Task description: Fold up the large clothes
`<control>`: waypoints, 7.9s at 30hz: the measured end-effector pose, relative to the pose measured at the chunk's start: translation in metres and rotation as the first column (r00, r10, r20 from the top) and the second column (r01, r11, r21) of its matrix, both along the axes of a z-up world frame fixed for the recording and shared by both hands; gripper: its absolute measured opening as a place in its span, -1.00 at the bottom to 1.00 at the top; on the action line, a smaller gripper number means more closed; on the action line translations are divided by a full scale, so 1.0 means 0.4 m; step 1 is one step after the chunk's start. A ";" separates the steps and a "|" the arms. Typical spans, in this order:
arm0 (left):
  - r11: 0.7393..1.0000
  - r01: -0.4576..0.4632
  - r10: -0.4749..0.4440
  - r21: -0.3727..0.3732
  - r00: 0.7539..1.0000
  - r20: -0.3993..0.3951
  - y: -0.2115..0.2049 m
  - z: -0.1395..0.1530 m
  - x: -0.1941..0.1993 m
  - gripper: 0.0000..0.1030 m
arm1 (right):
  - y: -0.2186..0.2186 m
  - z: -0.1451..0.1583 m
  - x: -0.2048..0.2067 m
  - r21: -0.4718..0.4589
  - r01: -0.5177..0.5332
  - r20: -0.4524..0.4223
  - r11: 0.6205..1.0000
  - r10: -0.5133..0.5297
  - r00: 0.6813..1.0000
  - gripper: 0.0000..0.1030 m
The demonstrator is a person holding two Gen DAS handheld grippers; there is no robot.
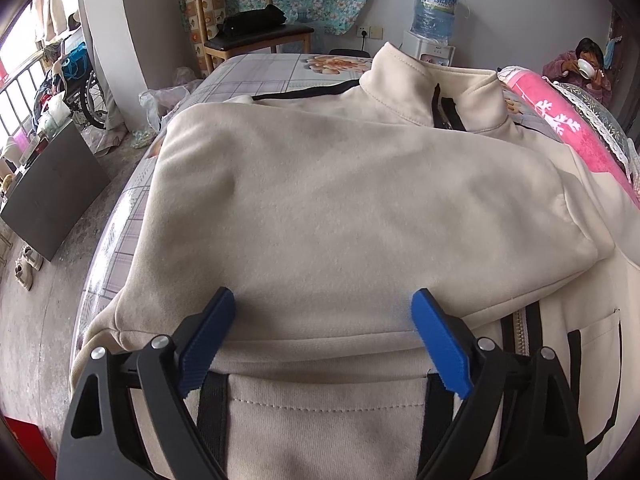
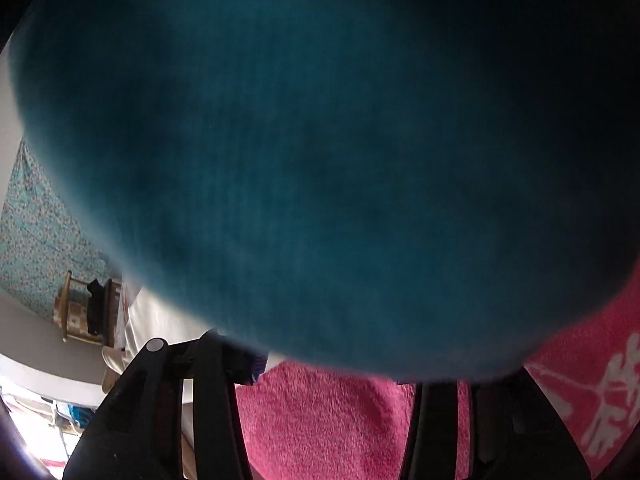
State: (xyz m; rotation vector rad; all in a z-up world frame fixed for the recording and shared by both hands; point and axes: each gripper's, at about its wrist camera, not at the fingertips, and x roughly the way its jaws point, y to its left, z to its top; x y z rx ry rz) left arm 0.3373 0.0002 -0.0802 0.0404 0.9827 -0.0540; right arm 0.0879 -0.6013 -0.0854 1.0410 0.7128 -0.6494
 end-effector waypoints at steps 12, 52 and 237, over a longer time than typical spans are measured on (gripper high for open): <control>1.000 -0.003 0.003 0.002 1.000 -0.014 0.002 0.003 0.002 0.72 | 0.126 0.200 0.057 -0.376 -0.054 -0.025 0.925 0.048 0.999 -0.95; 0.893 -0.039 0.049 -0.447 0.999 0.011 0.334 0.166 -0.034 -0.61 | 1.028 0.179 0.533 -0.300 -0.946 -0.132 0.121 0.977 0.167 0.43; 0.946 -0.154 0.147 -0.287 0.988 -0.045 0.374 0.012 -0.649 -0.49 | 0.823 -0.008 -0.031 -0.385 -0.894 -0.311 0.229 0.880 0.360 0.77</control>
